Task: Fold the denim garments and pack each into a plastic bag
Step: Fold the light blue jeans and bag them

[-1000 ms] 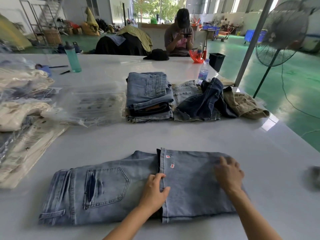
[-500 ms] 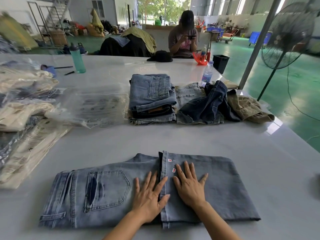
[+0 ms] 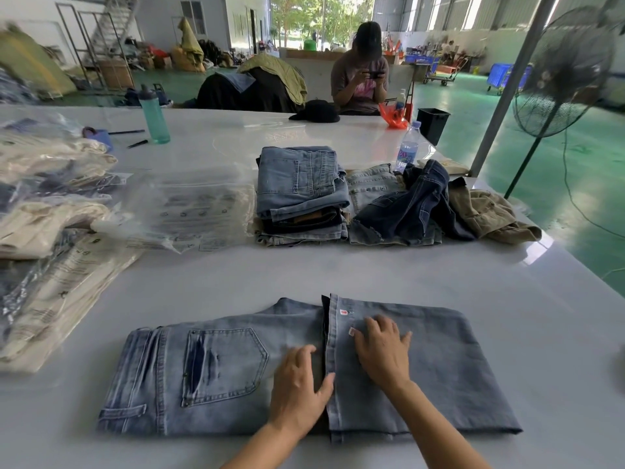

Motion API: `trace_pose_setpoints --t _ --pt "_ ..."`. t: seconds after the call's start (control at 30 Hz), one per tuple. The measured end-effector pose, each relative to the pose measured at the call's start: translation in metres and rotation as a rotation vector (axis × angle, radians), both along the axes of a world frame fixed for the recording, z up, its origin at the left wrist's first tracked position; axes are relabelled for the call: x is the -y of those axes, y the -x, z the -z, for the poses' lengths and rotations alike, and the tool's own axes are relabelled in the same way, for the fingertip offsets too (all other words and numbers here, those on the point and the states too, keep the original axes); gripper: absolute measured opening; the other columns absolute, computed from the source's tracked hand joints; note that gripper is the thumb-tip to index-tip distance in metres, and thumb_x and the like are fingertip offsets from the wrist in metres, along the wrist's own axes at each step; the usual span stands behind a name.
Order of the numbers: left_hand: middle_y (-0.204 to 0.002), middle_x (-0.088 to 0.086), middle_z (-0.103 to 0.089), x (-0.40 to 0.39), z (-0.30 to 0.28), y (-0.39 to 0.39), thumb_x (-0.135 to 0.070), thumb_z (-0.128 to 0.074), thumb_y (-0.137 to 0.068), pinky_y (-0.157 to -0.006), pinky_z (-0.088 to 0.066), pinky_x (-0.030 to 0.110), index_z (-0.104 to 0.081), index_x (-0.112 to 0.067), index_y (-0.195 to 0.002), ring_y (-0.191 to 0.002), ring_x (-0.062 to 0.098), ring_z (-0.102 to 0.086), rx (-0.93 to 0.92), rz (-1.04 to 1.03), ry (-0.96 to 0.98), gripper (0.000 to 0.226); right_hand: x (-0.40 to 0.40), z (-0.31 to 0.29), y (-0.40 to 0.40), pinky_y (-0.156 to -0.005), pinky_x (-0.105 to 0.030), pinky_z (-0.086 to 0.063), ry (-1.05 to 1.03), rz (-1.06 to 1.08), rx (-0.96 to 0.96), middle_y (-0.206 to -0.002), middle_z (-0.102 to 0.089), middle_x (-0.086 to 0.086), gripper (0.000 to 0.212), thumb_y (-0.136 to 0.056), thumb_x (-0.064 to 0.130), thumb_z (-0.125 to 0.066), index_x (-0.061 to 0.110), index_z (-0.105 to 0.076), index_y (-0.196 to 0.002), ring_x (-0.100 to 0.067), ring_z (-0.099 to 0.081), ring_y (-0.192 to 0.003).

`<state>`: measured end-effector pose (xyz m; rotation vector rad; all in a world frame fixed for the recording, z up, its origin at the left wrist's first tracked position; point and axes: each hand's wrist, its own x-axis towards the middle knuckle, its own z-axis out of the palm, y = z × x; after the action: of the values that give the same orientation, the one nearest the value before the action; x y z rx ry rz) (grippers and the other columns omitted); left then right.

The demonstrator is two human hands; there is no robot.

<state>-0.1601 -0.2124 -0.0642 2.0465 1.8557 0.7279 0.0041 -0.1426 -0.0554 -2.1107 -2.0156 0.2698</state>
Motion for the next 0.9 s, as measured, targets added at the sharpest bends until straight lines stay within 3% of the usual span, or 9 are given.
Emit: trace_pose_setpoints --t 0.07,0.17,0.27,0.37,0.47,0.57,0.73,0.83,0.9 --pt "-0.112 0.01 -0.063 0.005 -0.01 -0.007 -0.033 -0.07 -0.081 -0.083 -0.044 0.026 -0.051 -0.007 -0.121 -0.104 0.027 -0.061 0.228 -0.122 0.115 0.051 0.0 -0.01 0.023 -0.097 -0.043 -0.036 -0.059 -0.016 0.016 -0.125 -0.054 -0.002 0.044 -0.094 0.051 -0.038 0.022 -0.053 -0.124 -0.026 -0.047 -0.121" --pt "-0.116 0.012 -0.063 -0.004 -0.016 -0.014 -0.039 -0.064 -0.085 -0.078 -0.043 0.028 -0.053 -0.007 -0.113 -0.108 0.026 -0.059 0.29 -0.182 0.414 0.044 -0.006 -0.02 0.058 -0.085 -0.038 -0.046 0.051 -0.077 0.051 -0.121 -0.053 -0.009 0.058 -0.089 0.058 -0.045 0.011 -0.048 -0.124 -0.03 -0.052 -0.111" --pt "-0.103 0.023 -0.067 -0.009 -0.022 -0.016 -0.032 -0.065 -0.083 -0.061 -0.043 0.038 -0.055 -0.006 -0.08 -0.099 0.033 -0.063 0.323 -0.136 0.561 0.028 -0.013 -0.025 0.073 -0.087 -0.037 -0.047 0.13 -0.083 0.112 -0.128 -0.046 -0.015 0.048 -0.093 0.027 -0.045 0.001 -0.039 -0.132 -0.033 -0.05 -0.113" --pt "-0.097 0.023 -0.067 -0.008 -0.022 -0.015 -0.03 -0.063 -0.082 -0.061 -0.041 0.041 -0.056 -0.003 -0.079 -0.1 0.033 -0.061 0.321 -0.074 0.594 0.028 -0.019 -0.031 0.07 -0.087 -0.037 -0.048 0.163 -0.102 0.131 -0.129 -0.046 -0.018 0.042 -0.094 0.01 -0.038 -0.001 -0.04 -0.134 -0.034 -0.055 -0.112" --pt "-0.072 -0.002 -0.058 -0.011 -0.029 -0.012 -0.026 -0.06 -0.085 -0.055 -0.037 0.029 -0.053 -0.016 -0.081 -0.081 0.021 -0.064 0.412 -0.052 0.528 0.012 -0.028 -0.047 0.063 -0.075 -0.036 -0.048 0.087 -0.037 -0.016 -0.126 -0.048 -0.019 0.035 -0.095 0.006 -0.038 -0.002 -0.045 -0.128 -0.035 -0.06 -0.101" --pt "-0.08 -0.008 -0.058 -0.012 -0.035 -0.006 -0.021 -0.057 -0.087 -0.049 -0.037 0.013 -0.052 -0.021 -0.096 -0.073 0.009 -0.056 0.464 -0.105 0.454 0.01 -0.031 -0.053 0.066 -0.064 -0.032 -0.042 -0.061 -0.028 -0.105 -0.118 -0.05 -0.018 0.039 -0.092 0.002 -0.038 -0.004 -0.041 -0.13 -0.034 -0.06 -0.09" --pt "-0.122 0.01 -0.059 0.001 -0.018 0.005 -0.032 -0.056 -0.091 -0.084 -0.045 0.026 -0.053 -0.007 -0.115 -0.113 0.023 -0.057 0.231 -0.126 0.635 0.035 -0.011 -0.024 0.073 -0.084 -0.036 -0.044 0.168 -0.242 -0.144 -0.125 -0.043 -0.014 0.034 -0.098 0.022 -0.042 0.003 -0.046 -0.126 -0.032 -0.052 -0.108" --pt "-0.124 0.007 -0.057 -0.004 -0.017 0.01 -0.041 -0.064 -0.083 -0.084 -0.044 0.024 -0.05 -0.01 -0.115 -0.113 0.02 -0.055 0.21 -0.098 0.685 0.046 -0.011 -0.011 0.061 -0.089 -0.033 -0.041 0.003 -0.241 -0.115 -0.12 -0.05 -0.006 0.037 -0.101 0.039 -0.034 0.014 -0.055 -0.119 -0.027 -0.047 -0.116" --pt "-0.132 0.007 -0.052 -0.009 -0.016 0.009 -0.045 -0.068 -0.079 -0.087 -0.042 0.022 -0.042 -0.007 -0.128 -0.119 0.02 -0.051 0.239 -0.091 0.685 0.067 -0.011 -0.002 0.056 -0.103 -0.034 -0.031 -0.038 -0.271 -0.067 -0.139 -0.044 -0.001 0.044 -0.102 0.042 -0.027 0.022 -0.047 -0.135 -0.021 -0.036 -0.132"
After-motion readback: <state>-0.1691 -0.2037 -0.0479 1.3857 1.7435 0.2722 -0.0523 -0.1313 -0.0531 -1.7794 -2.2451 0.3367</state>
